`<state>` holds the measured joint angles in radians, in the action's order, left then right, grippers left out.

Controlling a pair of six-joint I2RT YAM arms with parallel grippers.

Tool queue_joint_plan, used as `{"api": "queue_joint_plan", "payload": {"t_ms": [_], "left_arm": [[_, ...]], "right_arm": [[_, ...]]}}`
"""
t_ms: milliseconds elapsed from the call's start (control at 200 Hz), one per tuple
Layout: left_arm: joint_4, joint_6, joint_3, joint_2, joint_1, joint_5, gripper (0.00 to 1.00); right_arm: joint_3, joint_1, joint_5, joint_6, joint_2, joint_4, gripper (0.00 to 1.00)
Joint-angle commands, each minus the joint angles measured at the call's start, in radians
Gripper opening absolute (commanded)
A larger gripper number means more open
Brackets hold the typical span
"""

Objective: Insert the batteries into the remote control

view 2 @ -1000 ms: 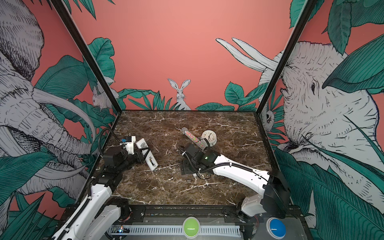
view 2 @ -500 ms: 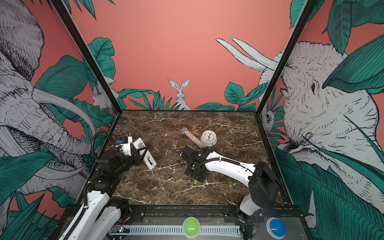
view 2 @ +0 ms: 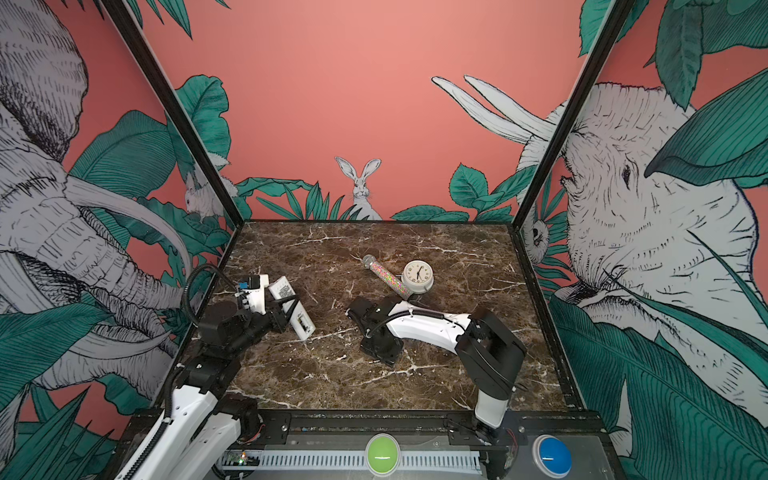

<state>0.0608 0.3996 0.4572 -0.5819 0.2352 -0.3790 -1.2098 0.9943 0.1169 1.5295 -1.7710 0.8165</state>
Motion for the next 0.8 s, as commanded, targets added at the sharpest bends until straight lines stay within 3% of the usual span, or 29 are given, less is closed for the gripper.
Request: {"api": "queue_joint_plan", "payload": {"t_ms": [0, 490, 795], "left_arm": [[-0.024, -0.009, -0.011, 0.010, 0.011, 0.014, 0.00], [-0.029, -0.010, -0.006, -0.009, 0.014, 0.010, 0.00], [-0.026, -0.012, -0.008, -0.011, 0.014, 0.009, 0.00]], "right_arm": [[-0.025, 0.000, -0.031, 0.185, -0.025, 0.004, 0.58], [0.021, -0.006, -0.010, 0.159, -0.062, -0.044, 0.53], [0.055, -0.006, -0.007, 0.142, -0.072, -0.066, 0.42]]}}
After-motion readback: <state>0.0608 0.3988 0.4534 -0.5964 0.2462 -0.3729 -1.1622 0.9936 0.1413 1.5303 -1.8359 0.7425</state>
